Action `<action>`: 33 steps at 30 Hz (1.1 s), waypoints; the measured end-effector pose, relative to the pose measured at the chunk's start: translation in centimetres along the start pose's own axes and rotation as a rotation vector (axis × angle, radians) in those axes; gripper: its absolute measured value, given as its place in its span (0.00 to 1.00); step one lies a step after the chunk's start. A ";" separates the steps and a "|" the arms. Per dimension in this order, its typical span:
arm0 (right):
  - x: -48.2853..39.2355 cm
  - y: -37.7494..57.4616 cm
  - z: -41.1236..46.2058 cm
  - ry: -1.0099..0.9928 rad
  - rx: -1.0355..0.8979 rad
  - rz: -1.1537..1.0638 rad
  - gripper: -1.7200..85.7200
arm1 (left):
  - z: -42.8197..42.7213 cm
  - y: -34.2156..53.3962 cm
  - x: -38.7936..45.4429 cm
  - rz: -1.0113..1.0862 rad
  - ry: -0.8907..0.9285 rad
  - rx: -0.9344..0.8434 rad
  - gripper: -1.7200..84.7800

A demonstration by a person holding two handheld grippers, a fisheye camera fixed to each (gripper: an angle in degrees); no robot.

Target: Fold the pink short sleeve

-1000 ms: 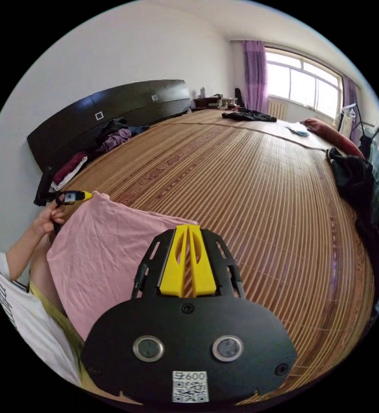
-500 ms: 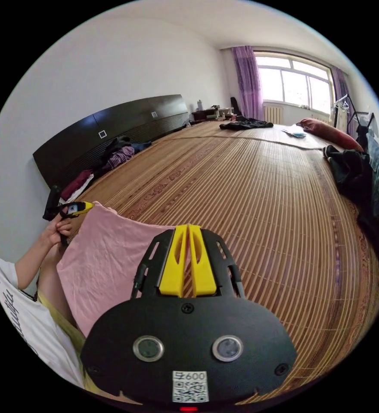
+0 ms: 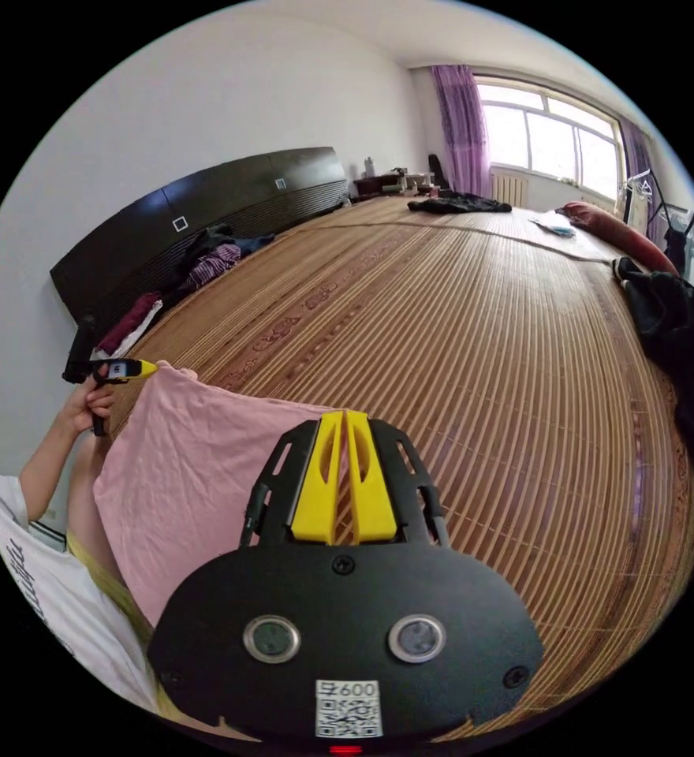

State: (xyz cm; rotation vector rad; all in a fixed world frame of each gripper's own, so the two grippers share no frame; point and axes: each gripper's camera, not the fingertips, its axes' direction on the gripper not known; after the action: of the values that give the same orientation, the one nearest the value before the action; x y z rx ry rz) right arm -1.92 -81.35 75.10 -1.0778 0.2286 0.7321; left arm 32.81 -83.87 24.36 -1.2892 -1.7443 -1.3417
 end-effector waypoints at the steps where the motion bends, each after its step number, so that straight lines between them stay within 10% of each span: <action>1: -0.4 0.5 0.7 0.010 -0.034 0.009 0.01 | 0.8 0.1 -0.8 -0.030 -0.024 -0.030 0.03; 8: -8.8 10.6 -5.4 0.396 0.082 -0.104 0.01 | -5.7 5.1 -6.0 -0.142 0.036 0.174 0.03; 15: -25.7 22.6 -11.3 0.049 0.160 -0.240 0.01 | -2.3 11.2 6.0 0.485 -0.111 0.071 0.03; 23: -36.7 34.1 -3.9 -0.085 -0.015 -0.231 0.01 | -0.7 13.5 -3.1 0.208 -0.346 -0.069 0.02; 33: -52.2 41.1 -3.1 0.010 0.156 -0.426 0.01 | 2.5 27.8 -3.5 0.290 0.104 -0.037 0.02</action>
State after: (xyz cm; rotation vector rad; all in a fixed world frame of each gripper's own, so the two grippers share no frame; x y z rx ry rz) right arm -66.80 -95.45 70.65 -0.9399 0.0579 0.3213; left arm 60.07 -82.02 30.98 -1.4048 -1.4064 -1.2537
